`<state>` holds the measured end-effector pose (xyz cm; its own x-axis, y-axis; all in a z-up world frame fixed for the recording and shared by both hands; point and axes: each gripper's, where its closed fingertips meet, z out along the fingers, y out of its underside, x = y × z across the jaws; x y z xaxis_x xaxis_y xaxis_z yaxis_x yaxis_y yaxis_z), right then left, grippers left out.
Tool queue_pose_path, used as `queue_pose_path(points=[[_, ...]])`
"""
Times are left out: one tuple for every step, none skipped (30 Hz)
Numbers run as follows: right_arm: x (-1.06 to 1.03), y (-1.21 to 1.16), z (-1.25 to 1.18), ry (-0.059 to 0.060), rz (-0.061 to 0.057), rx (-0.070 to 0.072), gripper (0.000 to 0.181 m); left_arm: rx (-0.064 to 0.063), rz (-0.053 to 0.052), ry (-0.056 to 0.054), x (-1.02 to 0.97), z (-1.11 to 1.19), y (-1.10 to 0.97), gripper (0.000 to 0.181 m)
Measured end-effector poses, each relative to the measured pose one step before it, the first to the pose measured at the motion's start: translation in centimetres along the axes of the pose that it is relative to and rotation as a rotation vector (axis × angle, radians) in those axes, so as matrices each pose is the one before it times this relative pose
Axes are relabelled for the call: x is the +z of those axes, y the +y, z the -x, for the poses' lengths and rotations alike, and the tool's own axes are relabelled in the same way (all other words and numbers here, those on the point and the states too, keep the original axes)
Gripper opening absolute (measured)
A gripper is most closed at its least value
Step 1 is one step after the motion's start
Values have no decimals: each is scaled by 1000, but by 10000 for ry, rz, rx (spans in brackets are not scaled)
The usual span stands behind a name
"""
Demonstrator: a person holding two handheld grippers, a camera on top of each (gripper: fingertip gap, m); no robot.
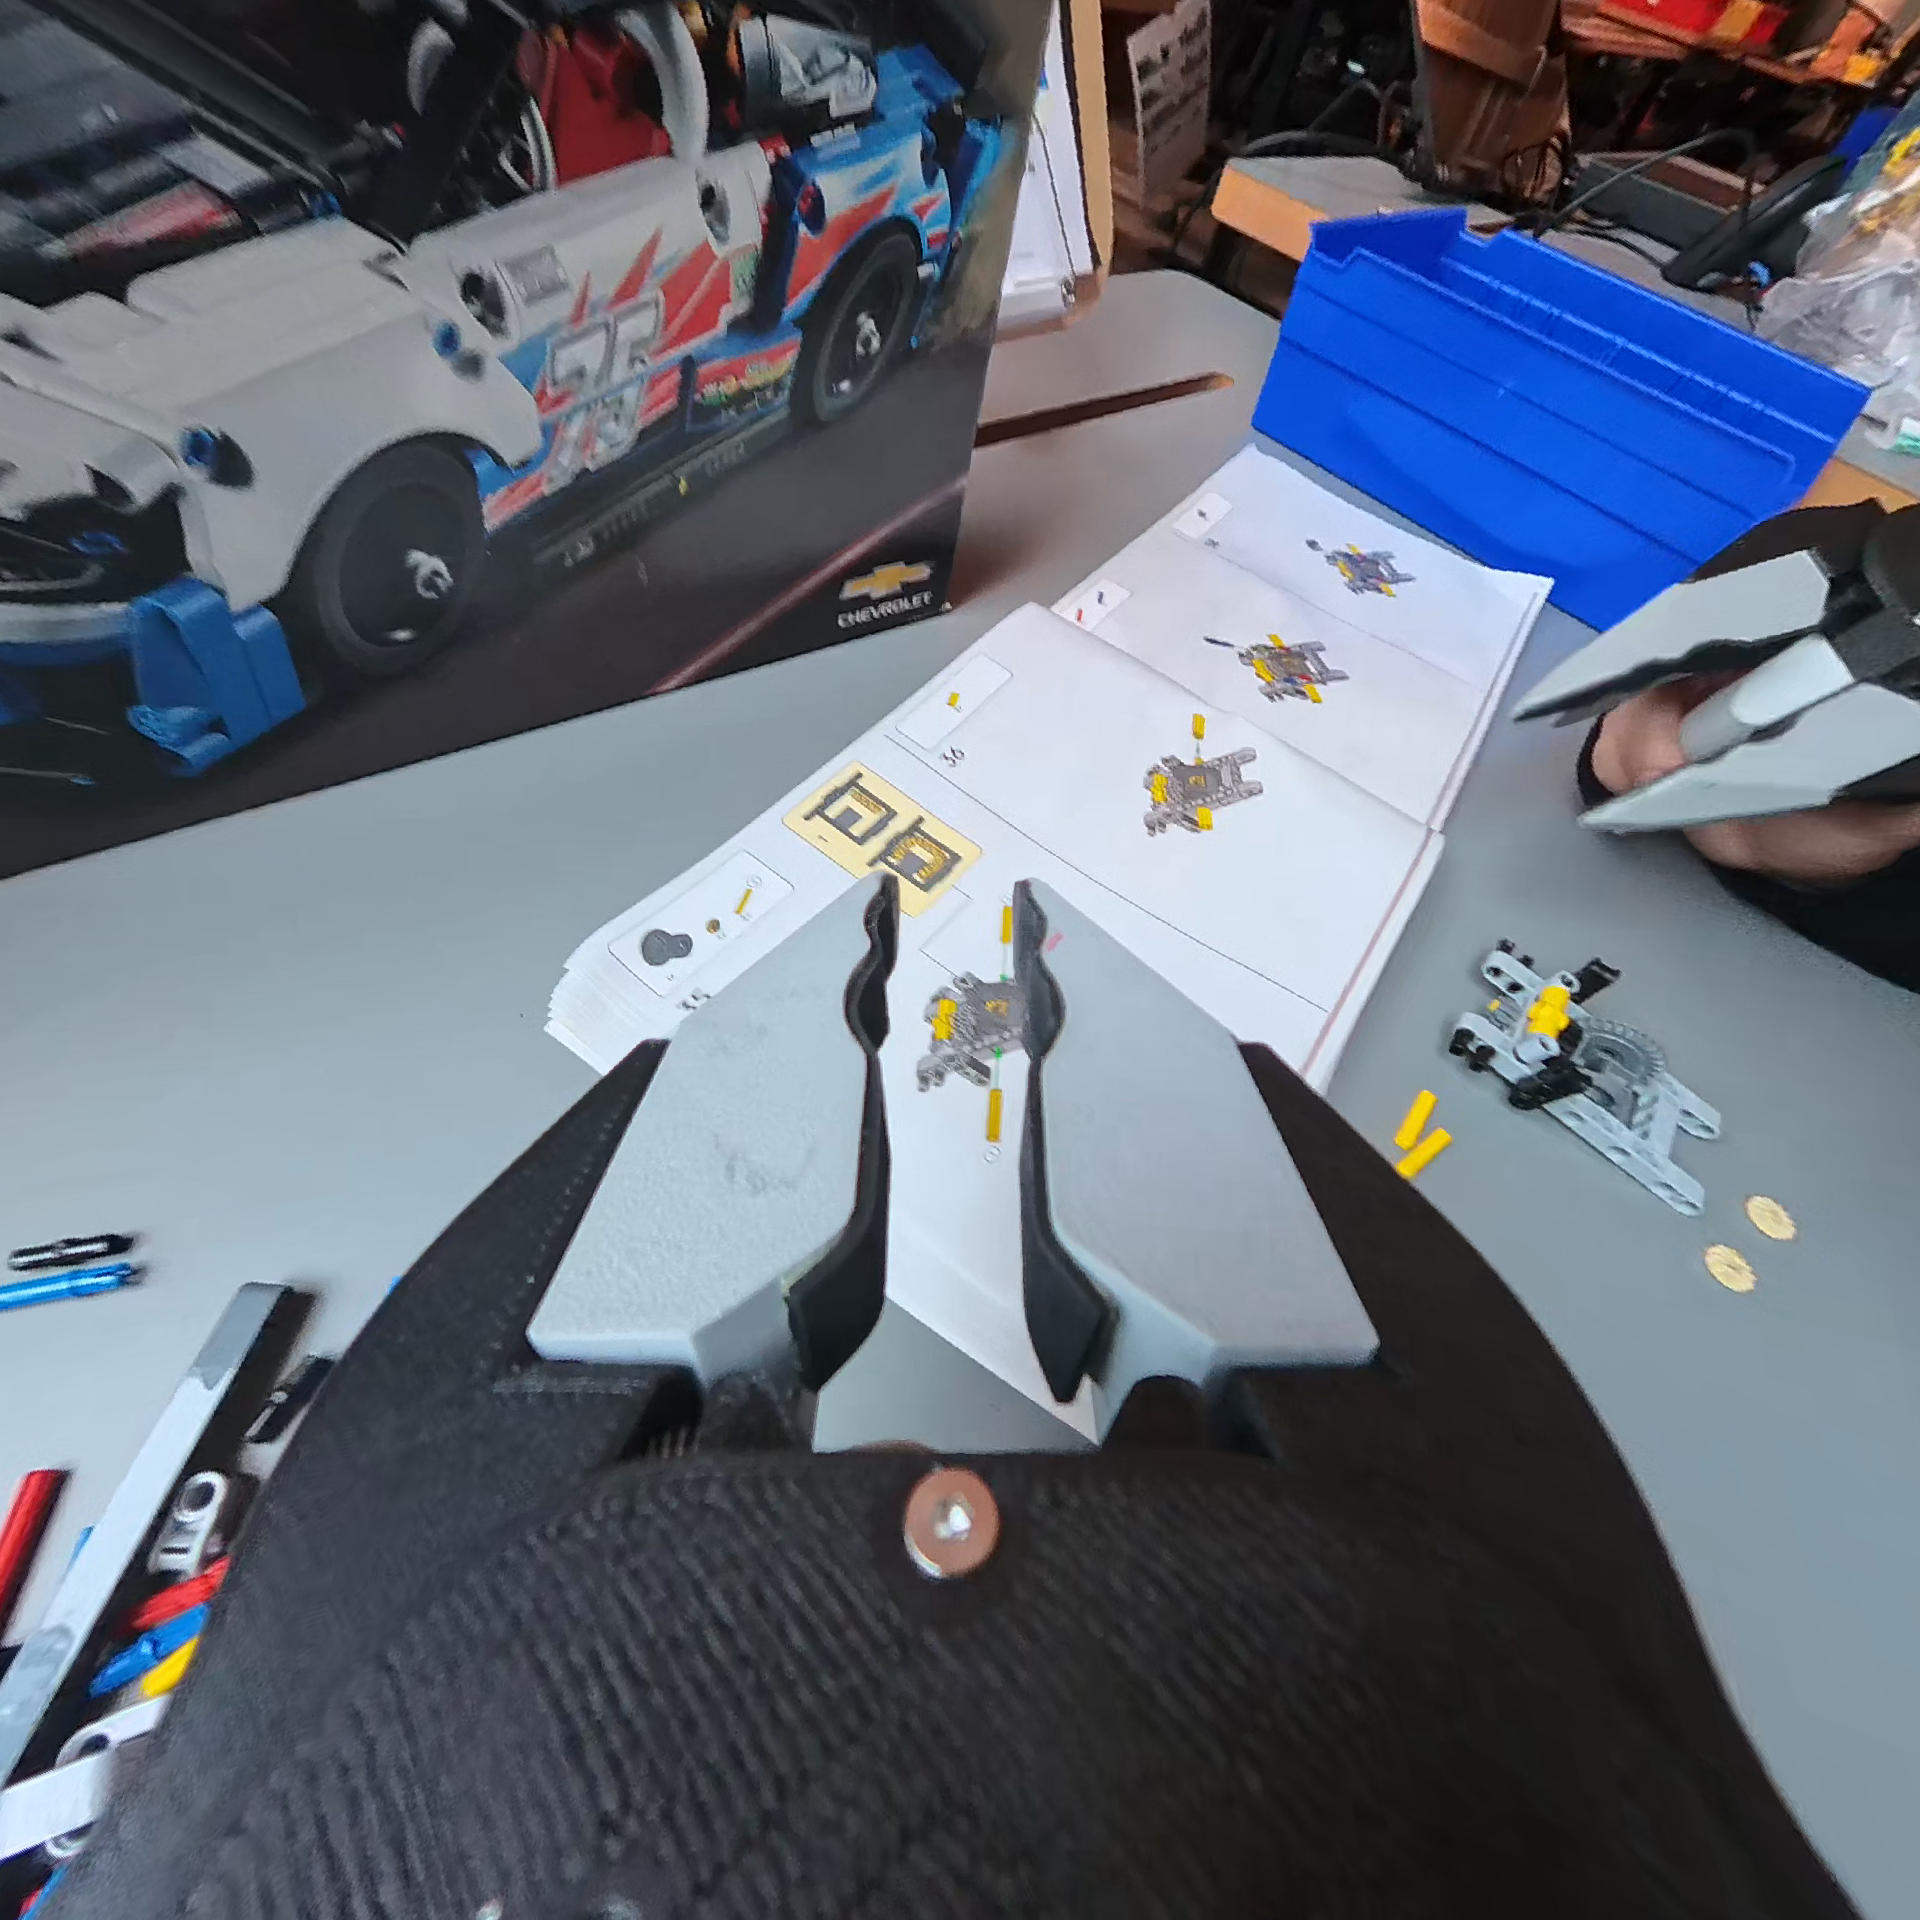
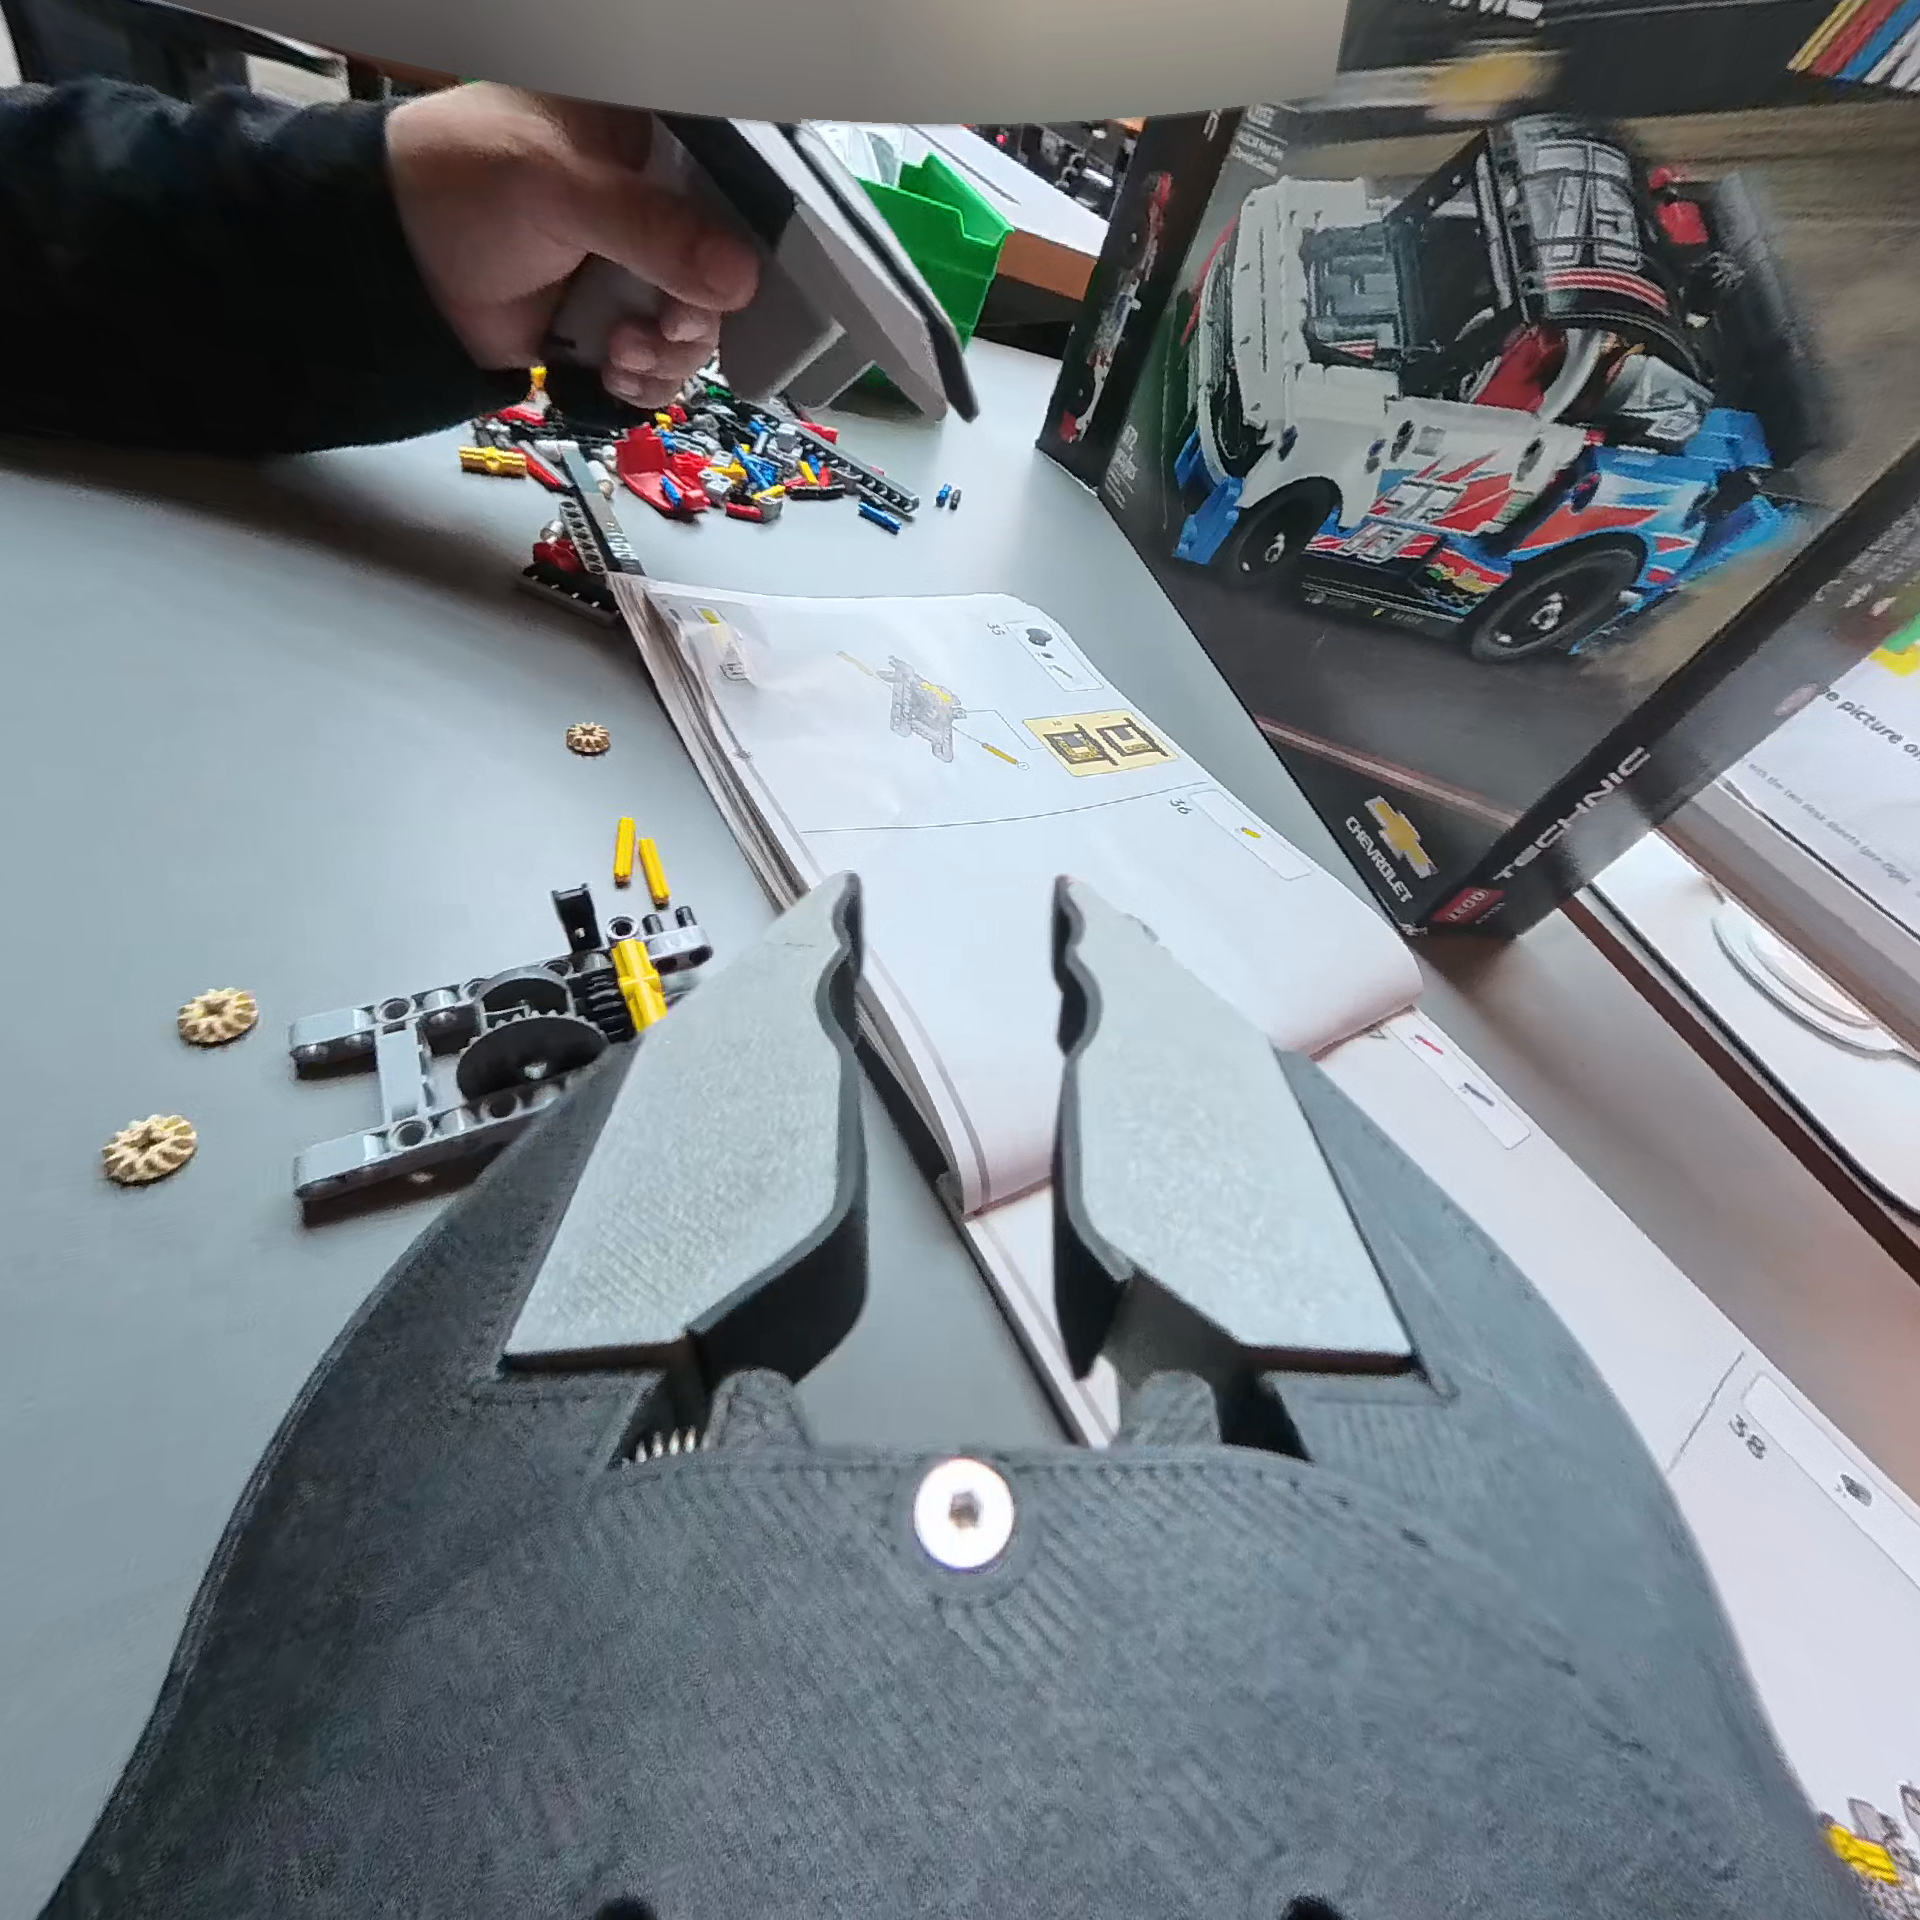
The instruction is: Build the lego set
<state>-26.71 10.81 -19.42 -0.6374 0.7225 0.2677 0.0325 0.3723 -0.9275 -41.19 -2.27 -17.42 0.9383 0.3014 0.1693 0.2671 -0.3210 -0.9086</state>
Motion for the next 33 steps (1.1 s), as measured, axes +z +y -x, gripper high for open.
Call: queue_pose_path(points=[[99,78,-195,82,47,128,40,81,-128,-69,-59,80,-182,19],[56,75,-190,88,78,110,43,55,-158,-42,-47,45,-204,19],[15,36,-250,144,42,53,44,19,-181,-28,-23,13,-223,19],[30,109,-293,189,59,36,47,63,-197,11,25,-65,-210,19],[38,220,-244,153,117,41,50,115,-133,-29,62,-26,-123,19],[37,206,-215,137,120,21,51,143,-53,-157,81,174,-7,18],[23,175,-306,199,91,11,51,152,-6,-212,93,265,60,18],[26,156,-307,202,92,29,52,140,0,-161,90,205,85,18],[59,153,-190,129,106,59,53,100,-1,-116,75,169,73,18],[46,108,-136,108,81,55,53,48,0,-105,39,178,61,18],[53,-7,-147,111,40,47,53,-5,-42,-85,-17,183,-5,18],[55,-116,-121,81,-6,79,54,-61,-89,-24,-51,125,-85,18],[106,-255,-120,53,-65,150,54,-100,-100,21,-59,82,-112,17],[151,-378,-111,16,-122,234,54,-105,-90,11,-40,96,-88,18],[233,-482,-90,-23,-152,270,53,-85,-49,4,-34,97,-30,18],[285,-560,-100,-29,-169,268,53,-63,-4,18,-30,68,32,18],[344,-604,-93,-33,-221,256,54,-43,12,26,-30,23,45,18],[413,-559,-40,-89,-240,254,54,-24,23,32,-31,-15,74,18],[485,-374,-1,-136,-180,259,53,-3,31,42,-19,-45,72,18],[540,-159,-15,-154,-97,216,55,0,53,50,-2,-69,85,18],[581,73,-72,-143,6,140,56,1,50,47,15,-89,89,18],[560,250,-85,-137,109,84,59,-14,40,74,43,-143,79,18],[497,346,44,-197,154,48,62,-73,55,106,80,-213,94,18],[381,321,123,-208,141,30,62,-103,50,159,92,-349,56,18],[218,219,160,-168,68,10,60,-61,28,160,84,-396,33,18],[73,131,238,-187,-13,28,59,7,11,79,81,-306,39,18],[-84,-22,338,-223,-74,59,58,82,29,30,102,-208,89,18],[-244,-217,243,-151,-136,37,57,87,100,-32,150,-68,242,18],[-339,-298,178,-66,-190,-4,55,54,137,-55,183,56,360,18],[-383,-248,169,-39,-176,-51,53,0,143,9,220,33,412,18],[-366,-161,108,14,-130,-62,50,-56,116,76,231,-66,369,18],[-328,-134,46,43,-115,-36,49,-106,78,127,208,-154,274,18],[-275,-73,35,17,-89,8,47,-149,35,182,185,-282,180,18]])
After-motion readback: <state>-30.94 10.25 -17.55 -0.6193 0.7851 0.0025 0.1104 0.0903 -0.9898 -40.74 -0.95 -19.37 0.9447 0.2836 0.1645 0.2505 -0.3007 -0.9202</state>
